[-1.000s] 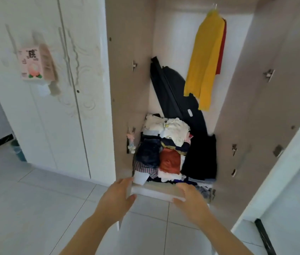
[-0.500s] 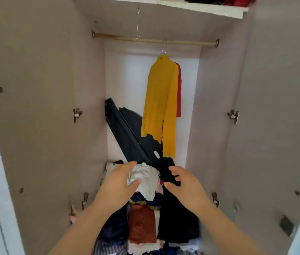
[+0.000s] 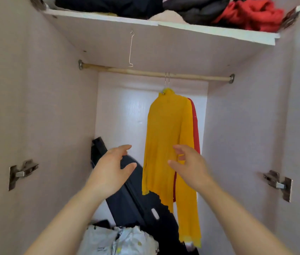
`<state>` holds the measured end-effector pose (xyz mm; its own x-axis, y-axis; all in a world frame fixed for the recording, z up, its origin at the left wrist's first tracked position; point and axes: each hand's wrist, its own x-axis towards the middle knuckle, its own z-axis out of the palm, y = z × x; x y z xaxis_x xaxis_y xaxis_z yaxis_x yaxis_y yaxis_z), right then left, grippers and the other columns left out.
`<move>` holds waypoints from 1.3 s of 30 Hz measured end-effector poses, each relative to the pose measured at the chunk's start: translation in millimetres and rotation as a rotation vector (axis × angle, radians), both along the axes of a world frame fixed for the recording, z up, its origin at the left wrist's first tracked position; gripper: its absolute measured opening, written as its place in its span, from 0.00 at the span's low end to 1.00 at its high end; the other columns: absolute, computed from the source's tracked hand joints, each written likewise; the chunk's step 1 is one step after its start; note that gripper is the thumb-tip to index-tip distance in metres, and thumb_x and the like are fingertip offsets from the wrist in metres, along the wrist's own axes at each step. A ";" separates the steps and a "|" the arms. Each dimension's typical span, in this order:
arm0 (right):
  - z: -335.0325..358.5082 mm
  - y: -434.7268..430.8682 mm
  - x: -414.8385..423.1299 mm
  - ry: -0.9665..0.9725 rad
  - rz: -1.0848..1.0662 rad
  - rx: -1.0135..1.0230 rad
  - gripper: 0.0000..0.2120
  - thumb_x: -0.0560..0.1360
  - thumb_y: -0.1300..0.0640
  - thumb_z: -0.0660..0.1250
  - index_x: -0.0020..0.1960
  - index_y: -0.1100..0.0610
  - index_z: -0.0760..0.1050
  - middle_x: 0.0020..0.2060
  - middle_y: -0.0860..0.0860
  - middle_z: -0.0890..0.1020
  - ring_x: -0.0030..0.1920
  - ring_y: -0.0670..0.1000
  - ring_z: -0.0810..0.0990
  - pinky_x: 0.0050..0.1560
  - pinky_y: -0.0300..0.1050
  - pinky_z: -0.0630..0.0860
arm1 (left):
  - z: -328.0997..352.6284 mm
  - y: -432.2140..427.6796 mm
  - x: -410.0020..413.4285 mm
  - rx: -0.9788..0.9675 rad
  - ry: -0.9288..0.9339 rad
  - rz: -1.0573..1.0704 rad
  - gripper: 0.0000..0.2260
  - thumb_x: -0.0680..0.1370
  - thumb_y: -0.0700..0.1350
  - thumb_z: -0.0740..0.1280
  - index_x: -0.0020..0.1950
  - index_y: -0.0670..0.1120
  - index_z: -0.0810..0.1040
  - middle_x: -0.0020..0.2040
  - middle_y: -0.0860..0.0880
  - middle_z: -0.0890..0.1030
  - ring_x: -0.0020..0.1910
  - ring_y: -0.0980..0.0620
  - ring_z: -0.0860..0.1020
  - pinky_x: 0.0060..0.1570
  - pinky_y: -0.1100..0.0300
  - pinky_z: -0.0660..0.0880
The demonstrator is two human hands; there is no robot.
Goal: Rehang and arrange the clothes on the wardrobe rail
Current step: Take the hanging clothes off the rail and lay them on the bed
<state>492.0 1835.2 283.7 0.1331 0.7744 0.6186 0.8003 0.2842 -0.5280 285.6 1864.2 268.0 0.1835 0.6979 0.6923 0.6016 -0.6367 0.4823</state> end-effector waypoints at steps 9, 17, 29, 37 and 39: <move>75.5 143.7 29.3 -0.003 0.073 0.238 0.25 0.76 0.56 0.66 0.70 0.52 0.64 0.63 0.51 0.72 0.59 0.49 0.73 0.53 0.38 0.70 | 64.4 120.9 46.0 0.171 -0.099 0.045 0.24 0.77 0.48 0.64 0.71 0.53 0.62 0.62 0.53 0.73 0.53 0.61 0.68 0.52 0.67 0.63; 142.7 257.7 32.2 -0.275 -0.111 0.517 0.23 0.75 0.61 0.64 0.69 0.56 0.66 0.66 0.54 0.70 0.67 0.53 0.67 0.64 0.40 0.61 | 107.9 231.1 49.9 0.289 -0.115 0.017 0.23 0.76 0.49 0.64 0.71 0.53 0.63 0.61 0.53 0.73 0.52 0.60 0.69 0.51 0.66 0.64; 182.8 359.9 96.9 -0.432 -0.440 0.577 0.21 0.76 0.52 0.64 0.68 0.54 0.69 0.63 0.54 0.74 0.62 0.58 0.70 0.62 0.50 0.65 | 125.2 336.5 38.8 0.357 -0.061 -0.030 0.24 0.76 0.52 0.64 0.70 0.56 0.62 0.60 0.57 0.72 0.53 0.61 0.69 0.52 0.66 0.67; 198.6 389.7 117.6 -0.395 -0.363 0.693 0.17 0.74 0.53 0.67 0.62 0.55 0.76 0.54 0.55 0.79 0.54 0.59 0.73 0.54 0.45 0.64 | 133.4 348.6 35.6 0.400 -0.023 0.017 0.23 0.76 0.51 0.64 0.70 0.57 0.63 0.56 0.60 0.71 0.53 0.61 0.69 0.51 0.68 0.65; 200.3 392.7 120.2 -0.396 -0.350 0.708 0.16 0.75 0.53 0.67 0.61 0.55 0.76 0.54 0.55 0.79 0.54 0.58 0.73 0.54 0.46 0.65 | 139.1 349.0 37.8 0.412 -0.018 0.037 0.23 0.76 0.51 0.64 0.70 0.57 0.62 0.57 0.60 0.70 0.53 0.61 0.69 0.51 0.67 0.65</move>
